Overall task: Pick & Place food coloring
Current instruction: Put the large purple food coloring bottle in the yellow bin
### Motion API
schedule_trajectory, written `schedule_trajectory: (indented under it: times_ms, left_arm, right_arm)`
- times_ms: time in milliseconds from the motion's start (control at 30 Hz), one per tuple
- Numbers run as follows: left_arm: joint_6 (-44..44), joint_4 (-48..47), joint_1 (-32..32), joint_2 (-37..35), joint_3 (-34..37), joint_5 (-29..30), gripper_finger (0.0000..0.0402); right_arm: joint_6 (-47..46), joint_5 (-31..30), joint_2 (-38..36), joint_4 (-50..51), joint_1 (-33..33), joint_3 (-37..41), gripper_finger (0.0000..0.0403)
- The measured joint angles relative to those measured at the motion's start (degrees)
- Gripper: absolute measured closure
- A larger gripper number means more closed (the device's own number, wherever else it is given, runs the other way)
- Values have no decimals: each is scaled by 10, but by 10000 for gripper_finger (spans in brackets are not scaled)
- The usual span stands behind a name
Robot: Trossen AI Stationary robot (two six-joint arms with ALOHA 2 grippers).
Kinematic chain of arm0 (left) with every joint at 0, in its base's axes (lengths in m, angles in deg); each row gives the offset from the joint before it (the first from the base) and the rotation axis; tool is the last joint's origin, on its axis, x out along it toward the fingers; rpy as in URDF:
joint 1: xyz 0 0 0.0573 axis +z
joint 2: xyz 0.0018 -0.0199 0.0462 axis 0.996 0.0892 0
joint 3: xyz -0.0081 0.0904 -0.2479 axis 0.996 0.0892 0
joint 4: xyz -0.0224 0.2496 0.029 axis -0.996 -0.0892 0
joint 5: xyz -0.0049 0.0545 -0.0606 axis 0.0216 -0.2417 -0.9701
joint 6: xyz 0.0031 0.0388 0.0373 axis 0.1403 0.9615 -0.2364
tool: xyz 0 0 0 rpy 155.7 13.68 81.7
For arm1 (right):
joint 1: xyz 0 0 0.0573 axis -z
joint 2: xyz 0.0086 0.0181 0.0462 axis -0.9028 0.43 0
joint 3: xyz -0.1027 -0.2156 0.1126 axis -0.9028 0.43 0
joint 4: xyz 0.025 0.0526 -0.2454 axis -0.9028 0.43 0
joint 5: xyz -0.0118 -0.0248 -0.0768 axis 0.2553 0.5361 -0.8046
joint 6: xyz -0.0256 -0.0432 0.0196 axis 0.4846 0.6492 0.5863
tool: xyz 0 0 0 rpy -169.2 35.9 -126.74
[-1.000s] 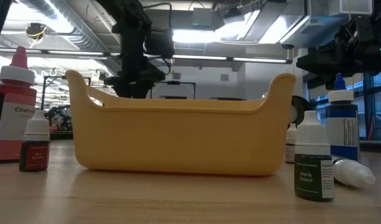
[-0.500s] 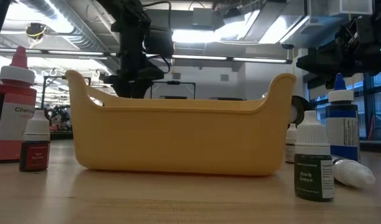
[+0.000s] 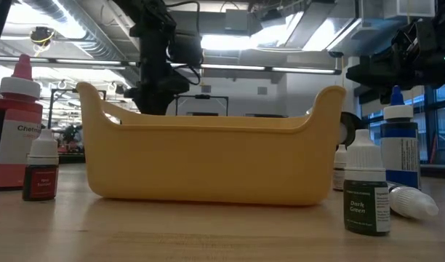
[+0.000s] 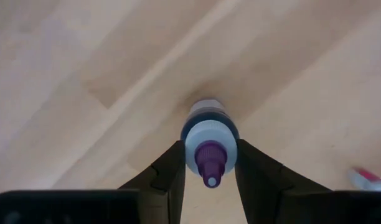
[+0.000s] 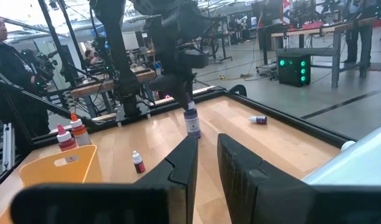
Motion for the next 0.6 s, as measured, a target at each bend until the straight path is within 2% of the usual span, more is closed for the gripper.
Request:
schedule_trajectory:
  times_ms: [233,333,500,600]
  left_arm:
    - [77,-3,-11,-39,-62,-135,290]
    - [118,-3,-35,-56,-102,-167,290]
    - [243,-10,-121,-63,-171,-151,290]
    - [296,-11,-189,-63,-195,-93,290]
  right_arm:
    - [1,0,0,0,0,0,337]
    - [0,0,0,0,0,0,337]
    - [-1,0,0,0,0,0,337]
    - [-1,0,0,0,0,0,337]
